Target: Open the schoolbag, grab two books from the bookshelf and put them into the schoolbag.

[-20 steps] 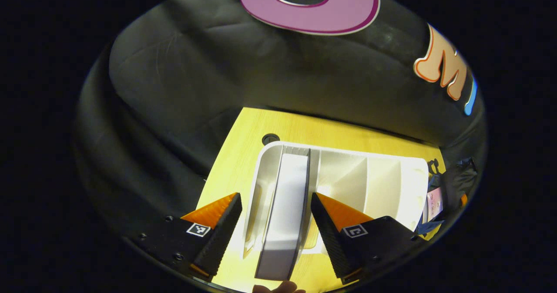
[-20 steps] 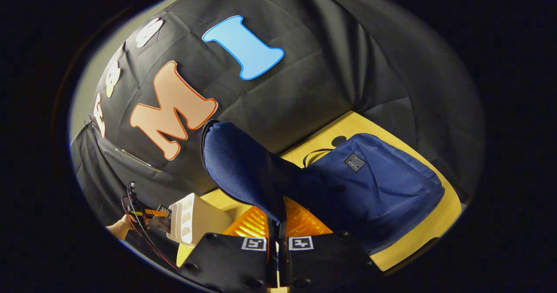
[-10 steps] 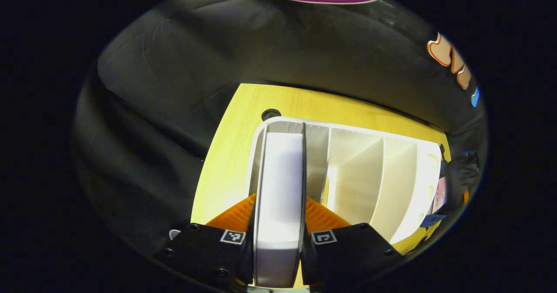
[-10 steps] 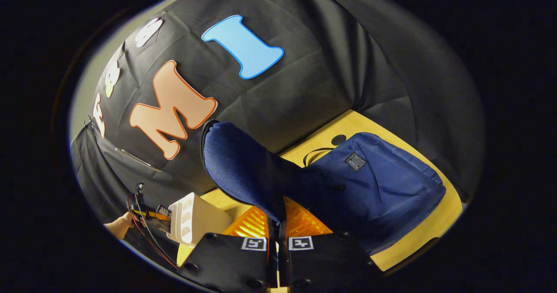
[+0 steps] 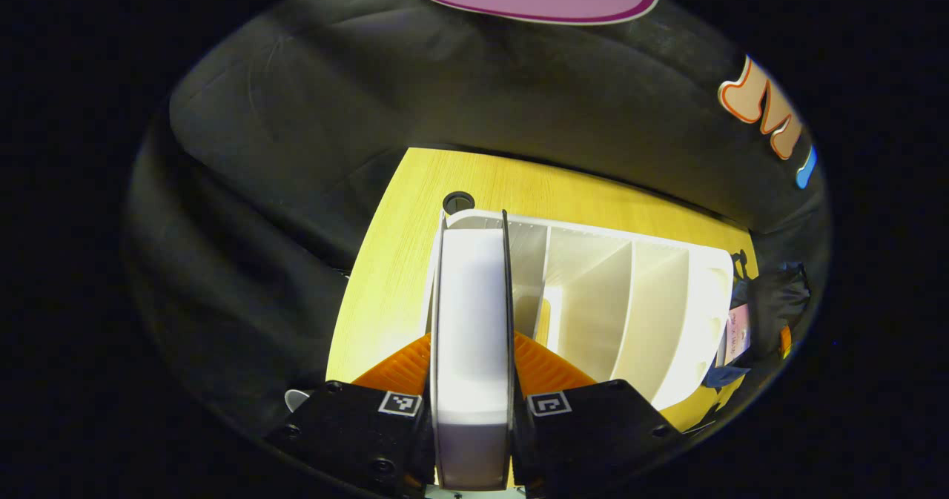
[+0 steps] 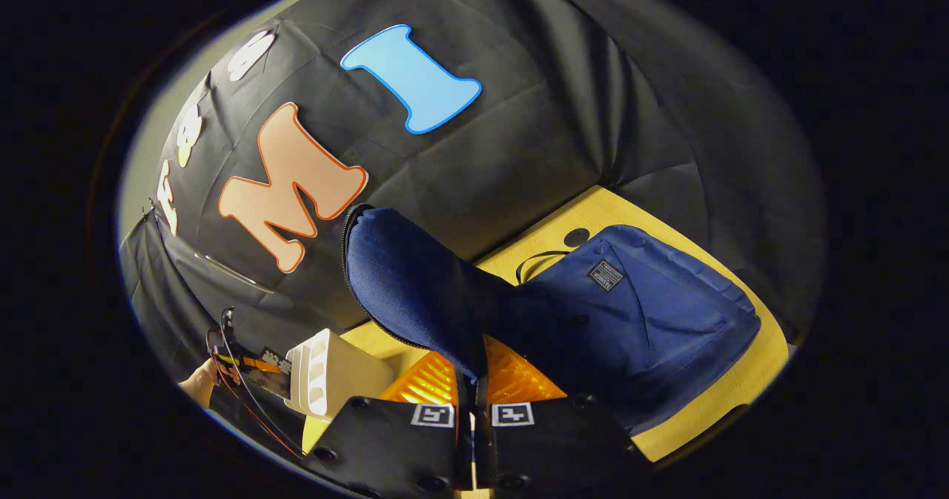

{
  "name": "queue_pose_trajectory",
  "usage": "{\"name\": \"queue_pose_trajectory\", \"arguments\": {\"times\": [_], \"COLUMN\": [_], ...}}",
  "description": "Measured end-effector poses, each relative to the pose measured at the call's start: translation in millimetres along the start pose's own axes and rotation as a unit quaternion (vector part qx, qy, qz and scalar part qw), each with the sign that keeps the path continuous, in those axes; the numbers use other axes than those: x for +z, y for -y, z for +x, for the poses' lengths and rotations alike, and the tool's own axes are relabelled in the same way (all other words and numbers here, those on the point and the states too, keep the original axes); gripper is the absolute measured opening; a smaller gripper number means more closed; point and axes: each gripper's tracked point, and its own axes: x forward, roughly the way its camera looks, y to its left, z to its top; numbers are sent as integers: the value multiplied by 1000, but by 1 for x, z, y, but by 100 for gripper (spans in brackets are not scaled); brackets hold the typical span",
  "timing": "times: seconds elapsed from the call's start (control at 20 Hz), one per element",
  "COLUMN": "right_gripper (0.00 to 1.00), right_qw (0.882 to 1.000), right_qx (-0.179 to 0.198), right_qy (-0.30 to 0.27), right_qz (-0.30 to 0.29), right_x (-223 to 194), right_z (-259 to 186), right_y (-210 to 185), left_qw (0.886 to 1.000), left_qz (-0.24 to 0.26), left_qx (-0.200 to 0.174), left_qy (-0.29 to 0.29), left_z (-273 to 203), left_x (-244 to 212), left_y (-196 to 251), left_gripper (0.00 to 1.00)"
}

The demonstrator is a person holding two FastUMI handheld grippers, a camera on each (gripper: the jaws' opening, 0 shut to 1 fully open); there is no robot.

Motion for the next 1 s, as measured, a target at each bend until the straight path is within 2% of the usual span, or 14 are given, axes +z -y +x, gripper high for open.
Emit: {"name": "queue_pose_trajectory", "arguments": {"times": [0.15,0.3,0.55,0.65,0.8,1.0], "right_gripper": [5,6,3,7,3,3], "right_qw": [1000,1000,1000,1000,1000,1000], "right_qx": [-1,-2,-3,-3,-2,-1], "right_qy": [0,-2,-3,0,1,3], "right_qz": [0,-1,1,8,8,13], "right_x": [0,-1,-1,-1,-1,-1], "right_z": [1,1,0,0,-2,-1], "right_y": [1,-1,-1,-1,-1,0], "left_qw": [999,998,992,984,959,908], "left_qz": [2,-12,-75,-117,-208,-326], "left_qx": [-14,-9,-44,-66,-131,-214], "left_qy": [30,54,97,117,144,152], "left_z": [-28,-56,-106,-129,-151,-155], "left_x": [16,29,51,59,73,83], "left_y": [3,-7,-26,-29,-25,-15], "left_gripper": [36,36,36,36,36,36]}}
